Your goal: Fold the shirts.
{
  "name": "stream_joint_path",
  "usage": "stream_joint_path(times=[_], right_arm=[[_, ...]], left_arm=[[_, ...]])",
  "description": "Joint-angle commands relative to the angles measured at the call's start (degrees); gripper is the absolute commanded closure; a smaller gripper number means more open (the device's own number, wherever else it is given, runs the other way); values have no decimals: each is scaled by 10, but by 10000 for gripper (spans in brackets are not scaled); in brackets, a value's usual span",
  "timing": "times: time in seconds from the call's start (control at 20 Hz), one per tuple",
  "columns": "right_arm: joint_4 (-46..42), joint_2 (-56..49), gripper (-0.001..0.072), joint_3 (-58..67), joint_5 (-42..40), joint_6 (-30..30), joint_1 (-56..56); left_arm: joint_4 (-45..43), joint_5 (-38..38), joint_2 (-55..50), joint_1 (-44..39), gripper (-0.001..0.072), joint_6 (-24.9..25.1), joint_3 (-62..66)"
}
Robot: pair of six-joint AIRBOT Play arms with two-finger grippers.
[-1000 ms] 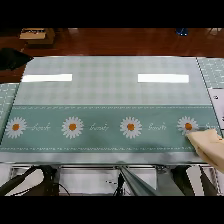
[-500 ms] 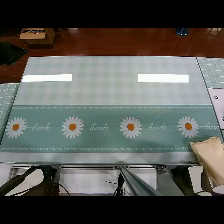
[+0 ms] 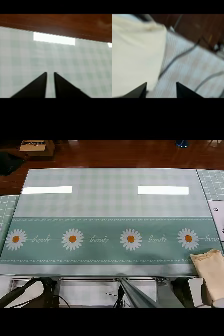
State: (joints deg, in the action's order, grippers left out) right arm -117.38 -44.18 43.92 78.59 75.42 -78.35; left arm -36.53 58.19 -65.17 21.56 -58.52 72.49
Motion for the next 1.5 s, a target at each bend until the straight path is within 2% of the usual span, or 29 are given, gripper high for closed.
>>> stream_joint_path(times=[0.0, 0.1, 0.15, 0.2, 0.25, 0.3, 0.4, 0.45, 0.5, 0.65, 0.75, 1.45], right_arm=[[183, 0, 258, 86, -181, -45, 157], [236, -10, 258, 140, -270, -84, 332], [246, -27, 257, 162, -284, -53, 423], [257, -48, 254, 176, -285, 5, 495], [275, -74, 222, 184, -285, 68, 555], [308, -101, 209, 186, -283, 107, 609], [366, -155, 191, 186, -244, 110, 693], [375, -177, 191, 186, -211, 109, 723], [373, -197, 190, 186, -177, 108, 749], [374, -228, 186, 186, -115, 94, 793], [376, -227, 186, 186, -110, 91, 800], [374, -226, 186, 186, -111, 91, 800]], left_arm=[[28, -11, -4, -18, -13, 44, 0], [15, -25, -7, -65, 16, 86, 0], [-10, -38, -8, -98, 51, 89, 0], [-60, -52, -12, -140, 51, 75, 0], [-141, -60, -15, -184, 51, 23, 0], [-235, -56, -18, -224, 51, -52, 0], [-414, -12, -22, -295, 26, -214, 0], [-474, 14, -23, -320, 18, -275, 0], [-502, 38, -27, -336, 18, -299, 0], [-507, 114, -54, -357, 18, -313, 0], [-507, 146, -67, -360, 19, -313, 0], [-505, 149, -71, -360, 19, -313, 0]])
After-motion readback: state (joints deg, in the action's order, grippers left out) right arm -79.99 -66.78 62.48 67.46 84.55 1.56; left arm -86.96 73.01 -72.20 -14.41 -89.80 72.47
